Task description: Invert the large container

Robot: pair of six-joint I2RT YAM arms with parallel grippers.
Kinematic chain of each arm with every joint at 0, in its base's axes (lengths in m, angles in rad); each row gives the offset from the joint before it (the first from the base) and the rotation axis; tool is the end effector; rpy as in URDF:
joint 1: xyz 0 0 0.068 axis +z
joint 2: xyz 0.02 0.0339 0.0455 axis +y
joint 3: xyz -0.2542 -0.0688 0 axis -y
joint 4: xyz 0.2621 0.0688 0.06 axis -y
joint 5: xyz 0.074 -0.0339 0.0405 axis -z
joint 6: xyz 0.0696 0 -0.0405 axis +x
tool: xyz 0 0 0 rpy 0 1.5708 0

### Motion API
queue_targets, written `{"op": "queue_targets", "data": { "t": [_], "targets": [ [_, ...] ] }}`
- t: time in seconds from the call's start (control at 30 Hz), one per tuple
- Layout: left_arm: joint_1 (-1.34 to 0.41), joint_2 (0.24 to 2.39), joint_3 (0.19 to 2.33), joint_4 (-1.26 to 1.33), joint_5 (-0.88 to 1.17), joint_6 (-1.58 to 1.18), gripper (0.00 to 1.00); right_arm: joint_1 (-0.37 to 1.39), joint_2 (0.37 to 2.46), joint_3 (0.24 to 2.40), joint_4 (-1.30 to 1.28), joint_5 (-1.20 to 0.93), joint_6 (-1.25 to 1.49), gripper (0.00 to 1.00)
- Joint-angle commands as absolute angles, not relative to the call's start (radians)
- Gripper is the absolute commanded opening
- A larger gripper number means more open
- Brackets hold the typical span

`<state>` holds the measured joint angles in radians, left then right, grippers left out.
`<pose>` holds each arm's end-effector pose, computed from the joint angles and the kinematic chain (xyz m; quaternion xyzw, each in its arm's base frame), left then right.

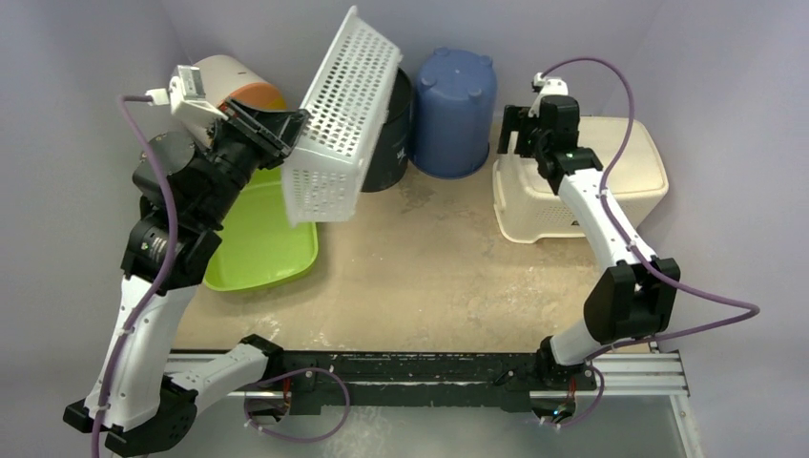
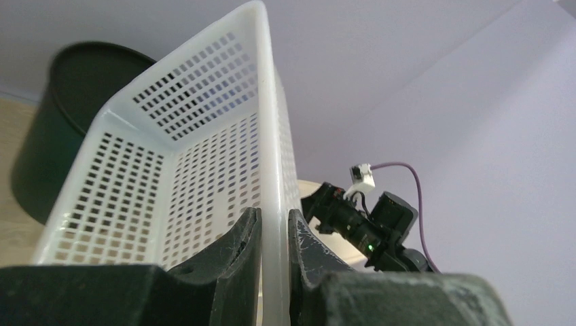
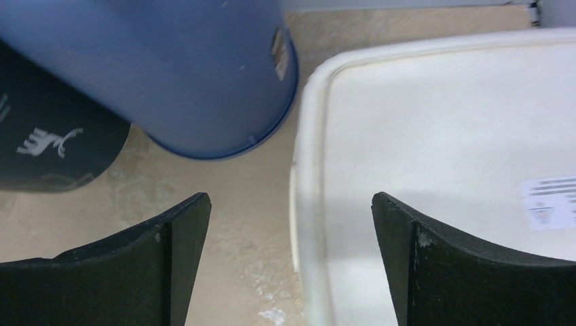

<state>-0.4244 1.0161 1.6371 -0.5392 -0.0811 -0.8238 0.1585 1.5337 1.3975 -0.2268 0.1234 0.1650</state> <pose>0.1912 -0.0802 0.5426 -0.1635 0.6577 -0.4071 0.6124 0.4083 0.0566 0.3406 0.0377 0.8214 0.0412 0.5675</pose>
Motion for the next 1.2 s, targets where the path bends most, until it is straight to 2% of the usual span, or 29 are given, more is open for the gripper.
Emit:
{"op": "queue_targets", "data": {
  "t": [0.0,0.17,0.27,0.5,0.6,0.77,1.03,1.17],
  "targets": [
    [-0.428,1.007,1.594,-0.279,0.109,-0.978,0.0,0.12,1.491,1.492,-0.192,0.145,0.185,0.91],
    [-0.429,1.069,1.84,-0.426,0.102,-0.879,0.0,0.111,1.476,1.477,-0.165,0.131,0.191,0.91],
    [-0.429,1.101,1.888,-0.441,0.196,-0.891,0.0,0.109,1.477,1.472,-0.165,0.125,0.196,0.91],
    [-0.429,0.989,1.462,-0.154,0.372,-1.095,0.0,0.107,1.469,1.478,-0.17,0.124,0.198,0.91],
    [-0.428,0.969,1.343,-0.032,0.425,-1.167,0.0,0.107,1.456,1.473,-0.169,0.132,0.196,0.91],
    [-0.428,0.976,1.245,-0.047,0.464,-1.183,0.0,0.103,1.451,1.473,-0.167,0.138,0.19,0.91],
    [-0.429,0.962,0.917,-0.03,0.463,-1.235,0.0,0.1,1.445,1.456,-0.16,0.154,0.178,0.91],
    [-0.429,0.968,0.778,0.067,0.472,-1.288,0.0,0.098,1.447,1.446,-0.156,0.16,0.172,0.91]
  ]
}}
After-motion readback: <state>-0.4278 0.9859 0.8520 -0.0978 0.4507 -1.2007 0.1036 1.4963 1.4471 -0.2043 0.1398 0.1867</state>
